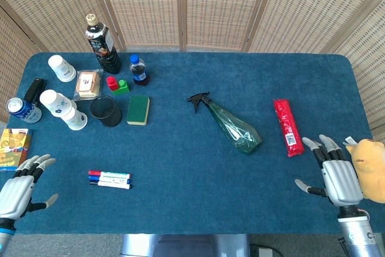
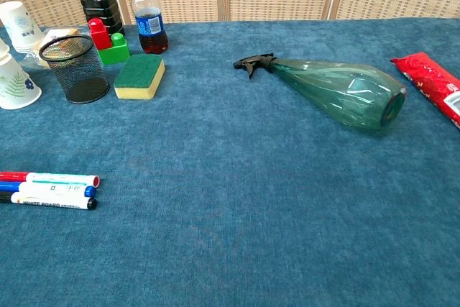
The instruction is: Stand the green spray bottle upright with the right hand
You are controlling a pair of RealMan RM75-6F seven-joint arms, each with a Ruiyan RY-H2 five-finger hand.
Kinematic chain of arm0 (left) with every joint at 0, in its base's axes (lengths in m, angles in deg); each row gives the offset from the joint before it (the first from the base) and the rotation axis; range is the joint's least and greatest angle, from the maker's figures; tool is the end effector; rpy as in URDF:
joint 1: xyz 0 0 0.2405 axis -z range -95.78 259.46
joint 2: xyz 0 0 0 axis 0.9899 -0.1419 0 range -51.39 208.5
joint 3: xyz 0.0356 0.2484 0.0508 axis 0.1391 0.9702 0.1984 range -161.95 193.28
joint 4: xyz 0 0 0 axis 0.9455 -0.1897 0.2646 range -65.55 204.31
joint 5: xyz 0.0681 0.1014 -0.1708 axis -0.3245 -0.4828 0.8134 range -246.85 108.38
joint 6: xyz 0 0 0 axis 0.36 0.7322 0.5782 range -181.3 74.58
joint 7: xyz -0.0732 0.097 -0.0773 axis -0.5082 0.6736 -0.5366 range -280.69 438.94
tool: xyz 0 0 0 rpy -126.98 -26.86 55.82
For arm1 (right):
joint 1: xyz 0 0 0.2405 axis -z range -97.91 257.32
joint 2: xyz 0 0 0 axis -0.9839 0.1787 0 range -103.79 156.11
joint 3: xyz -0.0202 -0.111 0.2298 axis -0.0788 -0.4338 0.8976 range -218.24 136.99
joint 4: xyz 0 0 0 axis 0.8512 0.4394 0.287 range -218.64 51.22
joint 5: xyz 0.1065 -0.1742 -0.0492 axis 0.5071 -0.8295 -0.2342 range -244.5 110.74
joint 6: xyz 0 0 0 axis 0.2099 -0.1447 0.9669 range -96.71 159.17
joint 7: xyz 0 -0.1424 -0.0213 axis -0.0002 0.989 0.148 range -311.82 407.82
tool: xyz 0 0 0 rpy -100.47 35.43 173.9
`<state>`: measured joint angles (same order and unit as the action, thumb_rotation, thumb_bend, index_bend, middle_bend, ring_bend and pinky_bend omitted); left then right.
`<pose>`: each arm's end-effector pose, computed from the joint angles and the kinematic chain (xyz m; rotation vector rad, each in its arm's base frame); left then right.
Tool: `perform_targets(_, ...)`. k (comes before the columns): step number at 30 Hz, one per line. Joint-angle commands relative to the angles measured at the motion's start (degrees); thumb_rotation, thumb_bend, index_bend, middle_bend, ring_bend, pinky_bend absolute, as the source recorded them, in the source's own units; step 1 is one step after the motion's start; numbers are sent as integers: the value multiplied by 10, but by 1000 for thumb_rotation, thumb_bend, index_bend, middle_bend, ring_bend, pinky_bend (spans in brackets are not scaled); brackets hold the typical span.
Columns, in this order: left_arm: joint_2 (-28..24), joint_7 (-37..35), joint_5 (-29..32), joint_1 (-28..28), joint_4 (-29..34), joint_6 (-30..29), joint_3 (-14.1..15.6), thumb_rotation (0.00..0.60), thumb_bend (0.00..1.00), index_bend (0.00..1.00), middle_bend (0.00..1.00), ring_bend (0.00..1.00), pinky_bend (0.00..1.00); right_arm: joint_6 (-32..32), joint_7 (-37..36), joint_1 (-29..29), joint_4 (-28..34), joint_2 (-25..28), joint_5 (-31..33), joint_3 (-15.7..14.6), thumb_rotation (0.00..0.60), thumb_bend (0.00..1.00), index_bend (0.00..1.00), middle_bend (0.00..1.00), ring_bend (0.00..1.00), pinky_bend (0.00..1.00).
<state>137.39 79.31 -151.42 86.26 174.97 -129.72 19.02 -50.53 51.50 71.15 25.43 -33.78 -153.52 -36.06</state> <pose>-0.2964 0.1477 0.1365 -1.4227 -1.2395 -0.7921 -0.2407 -0.1973 0.1543 1.4340 -0.9996 1.0759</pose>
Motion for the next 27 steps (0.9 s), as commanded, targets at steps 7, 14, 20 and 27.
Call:
perform_targets(7, 7, -10, 6, 9, -17, 16, -4, 600, 305, 146, 117, 22, 0, 59, -42, -68, 35, -28, 26, 53, 600, 182, 123, 227, 33, 122)
perform_targets(14, 23, -37, 27, 18, -58, 46, -8, 600, 305, 145, 117, 22, 0, 161, -65, -182, 38, -107, 167, 146, 600, 182, 124, 229, 42, 122)
perform_targets(20, 31, -47, 37, 25, -79, 64, -11, 600, 305, 146, 117, 22, 0, 198, -18, -263, -5, -176, 289, 195, 600, 182, 123, 235, 55, 122)
perform_targets(27, 37, -49, 50, 29, -92, 78, -12, 600, 305, 146, 116, 22, 0, 208, 67, -347, -93, -254, 377, 212, 600, 183, 124, 235, 67, 122)
